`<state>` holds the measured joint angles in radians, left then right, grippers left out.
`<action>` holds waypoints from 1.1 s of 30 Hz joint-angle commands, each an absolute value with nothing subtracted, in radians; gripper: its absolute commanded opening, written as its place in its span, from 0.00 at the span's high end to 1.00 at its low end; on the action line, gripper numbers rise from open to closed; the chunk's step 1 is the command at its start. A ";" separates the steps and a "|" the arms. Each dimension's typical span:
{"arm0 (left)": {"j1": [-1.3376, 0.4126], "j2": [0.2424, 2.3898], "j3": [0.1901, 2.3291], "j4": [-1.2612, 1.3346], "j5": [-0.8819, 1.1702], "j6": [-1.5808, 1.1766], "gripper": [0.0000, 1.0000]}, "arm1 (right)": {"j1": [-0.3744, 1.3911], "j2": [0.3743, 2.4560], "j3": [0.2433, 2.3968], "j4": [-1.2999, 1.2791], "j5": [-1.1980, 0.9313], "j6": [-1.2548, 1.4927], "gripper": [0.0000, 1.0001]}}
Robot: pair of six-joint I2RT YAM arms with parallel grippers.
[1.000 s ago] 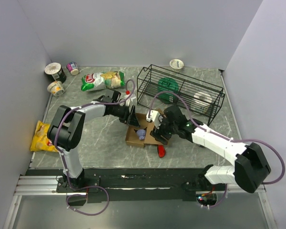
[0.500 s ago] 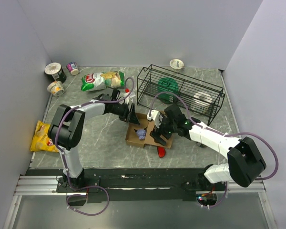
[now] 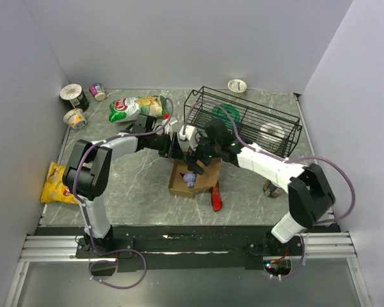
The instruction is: Unpack the express box
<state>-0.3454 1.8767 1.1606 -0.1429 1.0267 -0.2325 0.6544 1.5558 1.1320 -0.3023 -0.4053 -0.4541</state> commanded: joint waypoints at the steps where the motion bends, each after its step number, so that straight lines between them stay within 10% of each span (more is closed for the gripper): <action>1: -0.333 1.861 1.169 -0.077 1.075 -0.301 0.27 | 0.699 1.630 1.178 -0.321 -0.425 -0.521 0.09; 21: -0.290 1.936 1.154 -0.018 1.023 -0.449 0.27 | 0.802 1.831 1.164 -0.284 -0.236 -0.621 0.10; 33: -0.281 1.944 1.161 -0.026 1.025 -0.442 0.27 | 0.807 1.700 1.218 -0.394 -0.296 -0.640 0.67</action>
